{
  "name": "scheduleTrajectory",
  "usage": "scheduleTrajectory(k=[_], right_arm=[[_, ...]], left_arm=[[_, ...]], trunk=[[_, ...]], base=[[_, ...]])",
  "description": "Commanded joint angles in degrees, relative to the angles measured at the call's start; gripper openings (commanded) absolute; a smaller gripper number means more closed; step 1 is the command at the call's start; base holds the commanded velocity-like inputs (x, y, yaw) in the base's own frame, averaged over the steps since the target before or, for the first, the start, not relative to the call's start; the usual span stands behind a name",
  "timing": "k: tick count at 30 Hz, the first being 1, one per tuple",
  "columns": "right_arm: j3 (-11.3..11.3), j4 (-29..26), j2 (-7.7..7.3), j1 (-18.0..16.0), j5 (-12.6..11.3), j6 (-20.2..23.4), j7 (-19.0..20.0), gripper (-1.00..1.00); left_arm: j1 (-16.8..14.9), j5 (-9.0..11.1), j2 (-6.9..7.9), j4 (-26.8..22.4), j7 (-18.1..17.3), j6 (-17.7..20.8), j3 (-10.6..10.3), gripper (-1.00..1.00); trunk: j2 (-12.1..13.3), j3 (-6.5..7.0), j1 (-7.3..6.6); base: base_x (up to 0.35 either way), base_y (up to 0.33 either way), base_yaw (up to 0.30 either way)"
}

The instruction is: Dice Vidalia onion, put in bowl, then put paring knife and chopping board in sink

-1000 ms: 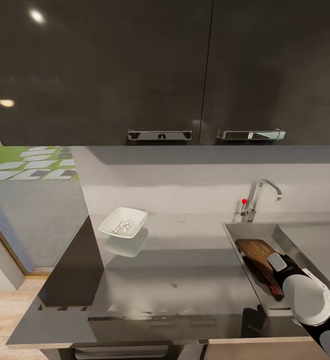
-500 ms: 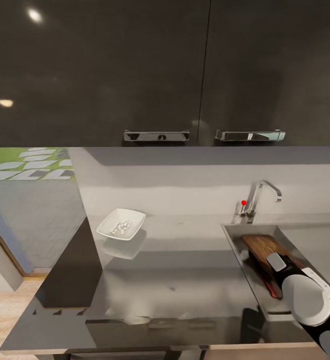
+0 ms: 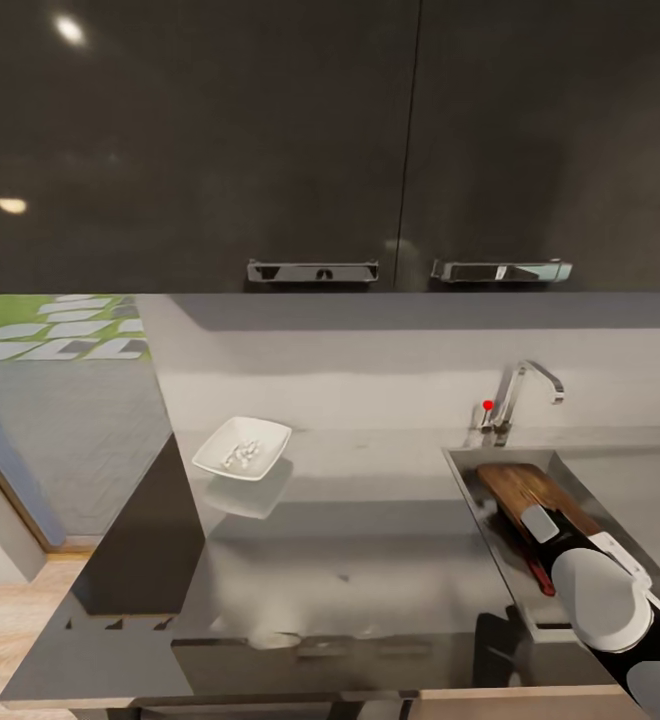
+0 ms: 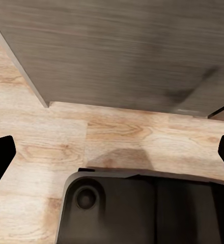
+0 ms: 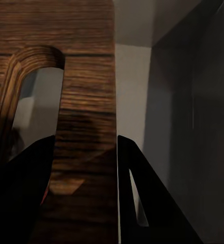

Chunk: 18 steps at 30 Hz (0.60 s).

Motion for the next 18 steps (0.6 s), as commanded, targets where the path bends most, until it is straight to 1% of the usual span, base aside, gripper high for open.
scheduleTrajectory(k=[1, 18], right_arm=[[0.0, 0.02, 0.01, -0.04, -0.16, -0.23, -0.12, -1.0], [-0.09, 0.03, -0.16, -0.06, -0.16, -0.16, -0.11, -1.0]], left_arm=[[0.01, 0.42, -0.04, -0.06, -0.23, -0.02, 0.07, 1.0], [0.01, 0.42, -0.01, -0.14, -0.18, -0.06, 0.07, 1.0]], trunk=[[-0.13, -0.18, 0.04], [-0.13, -1.59, 0.04]], base=[[0.0, 0.0, 0.049], [0.0, 0.0, 0.074]])
